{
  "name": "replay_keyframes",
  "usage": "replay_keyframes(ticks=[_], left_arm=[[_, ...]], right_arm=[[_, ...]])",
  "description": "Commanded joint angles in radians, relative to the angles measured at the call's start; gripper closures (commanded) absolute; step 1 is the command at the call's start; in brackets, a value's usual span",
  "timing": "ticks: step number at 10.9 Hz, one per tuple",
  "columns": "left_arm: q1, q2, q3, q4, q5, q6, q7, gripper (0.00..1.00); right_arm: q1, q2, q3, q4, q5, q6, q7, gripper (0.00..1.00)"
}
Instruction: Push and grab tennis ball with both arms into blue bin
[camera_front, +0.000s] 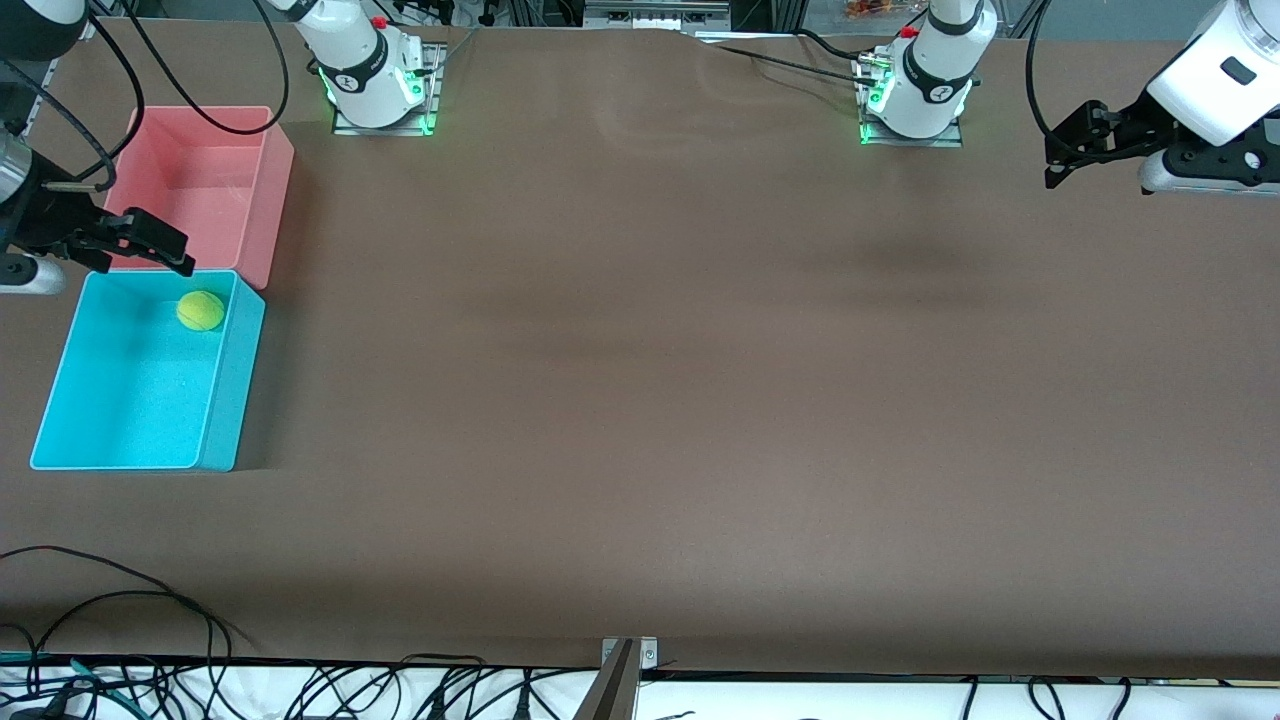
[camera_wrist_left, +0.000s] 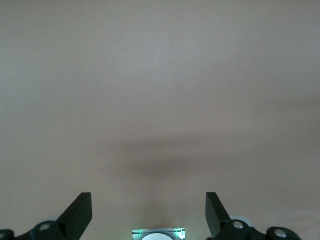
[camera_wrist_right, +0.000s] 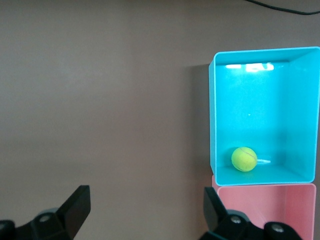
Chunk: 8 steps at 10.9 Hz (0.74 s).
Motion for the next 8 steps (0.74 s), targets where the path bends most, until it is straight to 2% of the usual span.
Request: replay_keyframes(ticks=[1,8], left_arm=[[-0.002,0.011,-0.006,0.034,-0.014,-0.026,-0.015,0.00],[0.000,0.010,-0.023,0.032,-0.012,-0.026,-0.036,0.00]], right_arm=[[0.022,-0.083,-0.022,-0.091,0.021,0.034,0.004,0.00],[0.014,-0.059,-0.036,-0.058,0.019,0.015,-0.003,0.00]])
